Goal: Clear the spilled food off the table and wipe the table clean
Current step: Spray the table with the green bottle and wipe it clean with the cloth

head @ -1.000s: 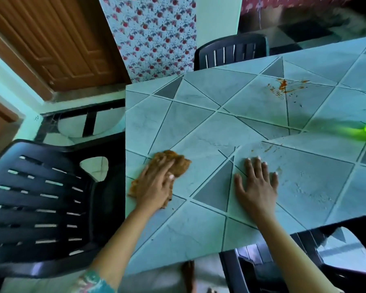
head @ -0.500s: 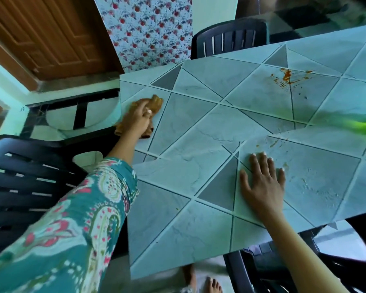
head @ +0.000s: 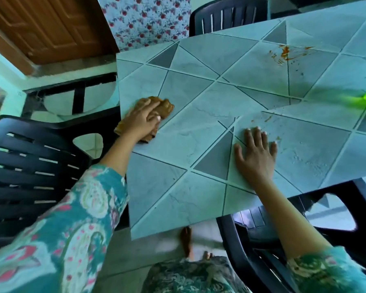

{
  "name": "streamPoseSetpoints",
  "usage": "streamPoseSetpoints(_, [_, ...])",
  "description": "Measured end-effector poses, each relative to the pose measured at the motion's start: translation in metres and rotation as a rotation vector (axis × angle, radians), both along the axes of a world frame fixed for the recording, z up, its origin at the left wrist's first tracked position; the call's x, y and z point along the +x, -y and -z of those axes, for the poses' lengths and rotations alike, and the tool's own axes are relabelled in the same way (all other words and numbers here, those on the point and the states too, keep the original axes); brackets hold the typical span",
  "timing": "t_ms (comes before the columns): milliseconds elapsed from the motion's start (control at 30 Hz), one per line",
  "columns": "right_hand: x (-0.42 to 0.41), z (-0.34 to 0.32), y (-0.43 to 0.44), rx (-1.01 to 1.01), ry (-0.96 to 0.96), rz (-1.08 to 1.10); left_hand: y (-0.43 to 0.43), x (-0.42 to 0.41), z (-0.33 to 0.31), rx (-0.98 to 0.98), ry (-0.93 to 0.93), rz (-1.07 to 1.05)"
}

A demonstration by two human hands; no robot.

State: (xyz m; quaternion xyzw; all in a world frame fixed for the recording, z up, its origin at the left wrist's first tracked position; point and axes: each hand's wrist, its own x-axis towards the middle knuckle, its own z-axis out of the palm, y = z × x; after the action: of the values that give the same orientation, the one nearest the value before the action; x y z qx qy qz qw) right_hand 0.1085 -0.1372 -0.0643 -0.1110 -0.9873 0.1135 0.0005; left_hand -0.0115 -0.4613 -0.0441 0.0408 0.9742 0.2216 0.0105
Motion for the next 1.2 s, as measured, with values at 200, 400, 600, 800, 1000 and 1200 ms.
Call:
streamPoseSetpoints(200, [-0.001,-0.001,-0.001,-0.008,-0.010,-0.012,-0.076,0.040,-0.002,-0.008,-0.034,0.245])
streamPoseSetpoints(400, [0.002,0.000,-0.005,-0.017,0.005,-0.056,-0.008,0.122,-0.002,0.101,-0.043,0.362])
streamPoseSetpoints(600, [0.023,0.001,-0.002,-0.007,0.016,-0.165,0.008,0.073,0.001,0.186,-0.031,-0.023])
streamPoseSetpoints(800, [0.032,0.002,0.002,-0.008,0.008,-0.182,-0.050,0.143,0.004,0.080,-0.052,0.192])
streamPoseSetpoints(1000, [0.031,0.003,0.002,0.003,-0.005,-0.195,0.005,0.158,0.003,-0.042,-0.068,-0.001])
streamPoseSetpoints(1200, [0.031,0.003,0.001,0.007,-0.019,-0.182,-0.042,0.109,0.000,-0.101,-0.025,-0.197])
